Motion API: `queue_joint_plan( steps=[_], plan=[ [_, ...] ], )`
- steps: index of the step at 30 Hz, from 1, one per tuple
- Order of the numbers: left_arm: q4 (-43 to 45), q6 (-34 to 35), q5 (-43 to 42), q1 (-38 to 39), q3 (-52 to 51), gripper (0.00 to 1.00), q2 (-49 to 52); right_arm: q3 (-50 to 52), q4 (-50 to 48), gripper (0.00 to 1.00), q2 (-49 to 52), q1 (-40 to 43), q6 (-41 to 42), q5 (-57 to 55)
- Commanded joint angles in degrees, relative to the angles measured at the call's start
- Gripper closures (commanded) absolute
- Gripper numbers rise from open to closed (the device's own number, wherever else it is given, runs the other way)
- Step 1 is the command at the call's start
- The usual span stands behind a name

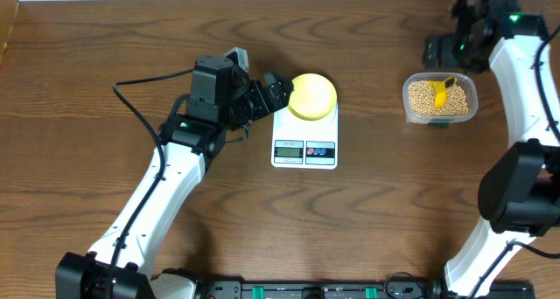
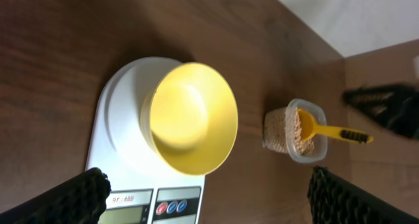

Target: Scoop item into bowl and weigh 50g on scale

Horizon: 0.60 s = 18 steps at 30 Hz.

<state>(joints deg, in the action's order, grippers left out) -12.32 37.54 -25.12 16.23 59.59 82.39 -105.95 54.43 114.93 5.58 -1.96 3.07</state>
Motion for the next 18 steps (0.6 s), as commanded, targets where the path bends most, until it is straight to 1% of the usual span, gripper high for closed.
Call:
queue_joint_plan(
  steps=[1,7,11,14,18],
  plan=[
    [-0.8,-1.3,0.3,-0.2,0.3,0.02,-0.1,-1.9,-1.7,0.01,0.5,2.8,0.2,-0.4],
    [-2.3,-1.5,-0.8,-0.1,0.3,0.02,-0.1,-1.5,-0.9,0.01,0.5,5.4,0.2,-1.4],
    [-2.6,-9.6,-7.5,-0.2,0.7,0.02,-0.2,-1.5,-0.9,0.01,0.5,5.6,0.2,-1.4],
    [-9.2,-12.8,-6.6,-0.1,4.2,0.02,-0.2,-1.5,-0.9,0.01,0.5,5.6,0.2,-1.4],
    [-23.4,-19.2,-3.2,0.3,11.5,0.02,-0.1,-1.5,-0.9,0.01,0.5,5.6,0.2,-1.4]
  ],
)
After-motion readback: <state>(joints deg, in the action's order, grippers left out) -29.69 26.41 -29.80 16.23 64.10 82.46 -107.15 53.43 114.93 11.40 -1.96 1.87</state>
